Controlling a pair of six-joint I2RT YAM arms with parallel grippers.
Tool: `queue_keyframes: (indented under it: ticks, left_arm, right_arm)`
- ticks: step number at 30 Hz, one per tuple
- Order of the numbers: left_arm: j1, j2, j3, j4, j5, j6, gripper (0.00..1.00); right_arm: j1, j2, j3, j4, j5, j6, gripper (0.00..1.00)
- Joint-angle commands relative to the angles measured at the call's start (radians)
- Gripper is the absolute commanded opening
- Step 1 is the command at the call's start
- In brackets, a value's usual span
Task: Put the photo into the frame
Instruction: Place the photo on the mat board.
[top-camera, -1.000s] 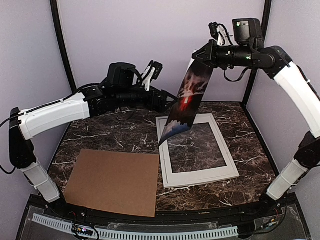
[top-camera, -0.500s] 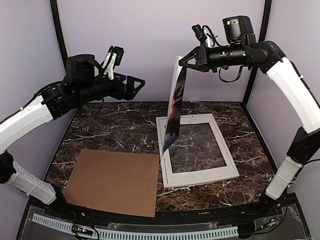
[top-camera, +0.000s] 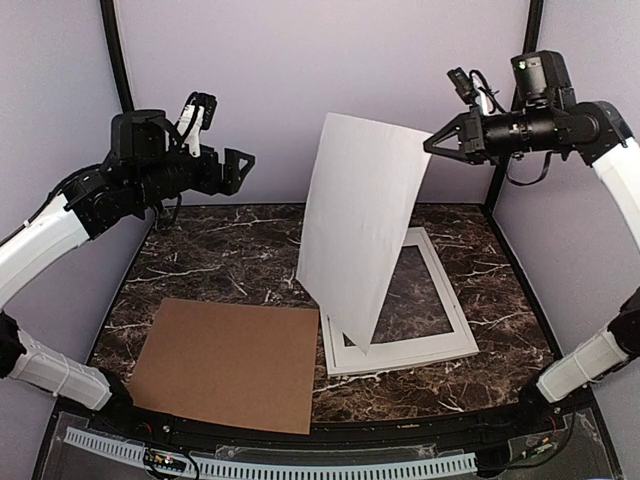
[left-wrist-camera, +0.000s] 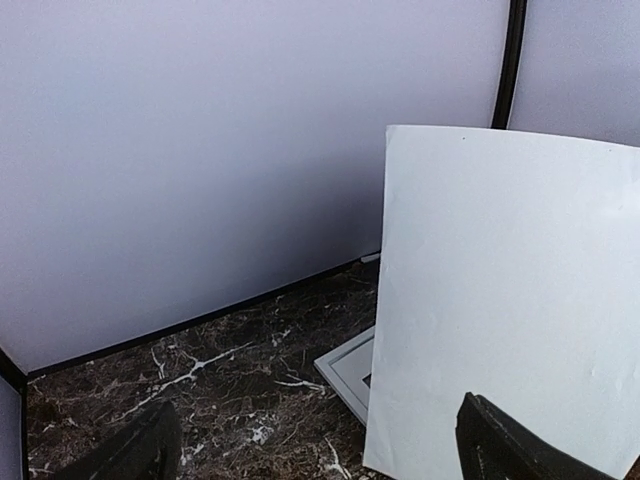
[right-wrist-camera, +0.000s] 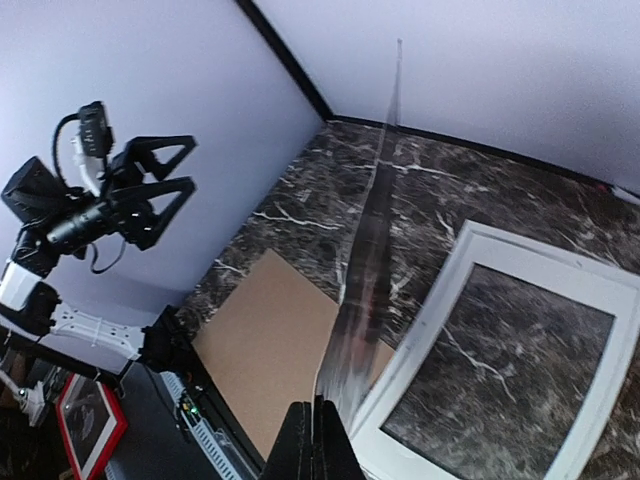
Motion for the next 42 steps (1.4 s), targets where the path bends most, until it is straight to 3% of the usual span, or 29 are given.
queue_keyframes:
  ticks: [1, 4, 11, 20, 31, 39, 42]
  left_arm:
    - [0.000, 0.034, 0.027, -0.017, -0.003, 0.018, 0.99]
    - [-0.001, 0.066, 0.032, -0.016, 0.011, 0.028, 0.99]
    - [-0.001, 0.160, 0.022, -0.012, 0.053, 0.044, 0.99]
    - [-0.001, 0.345, 0.027, -0.051, 0.159, 0.008, 0.99]
    - [-0.002, 0.621, 0.089, -0.161, 0.402, -0.151, 0.98]
    - [-0.008, 0.692, 0.018, -0.104, 0.642, -0.286, 0.92]
    - [-0.025, 0.711, 0.010, -0.094, 0.659, -0.311, 0.91]
  right_arm:
    - [-0.172, -0.074, -0.170, -0.096, 0.065, -0.076, 0.00]
    - [-0.248, -0.067, -0.286, -0.125, 0.184, -0.109, 0.00]
    - [-0.312, 0.106, -0.463, -0.047, 0.283, -0.180, 0.00]
    - [-0.320, 0.360, -0.379, -0.058, 0.443, -0.262, 0.00]
    - [-0.320, 0.503, -0.267, 0.045, 0.553, -0.358, 0.00]
    - [-0.319, 0.536, -0.261, 0.175, 0.533, -0.402, 0.00]
    - [-0.318, 0.569, -0.245, 0.202, 0.509, -0.413, 0.01]
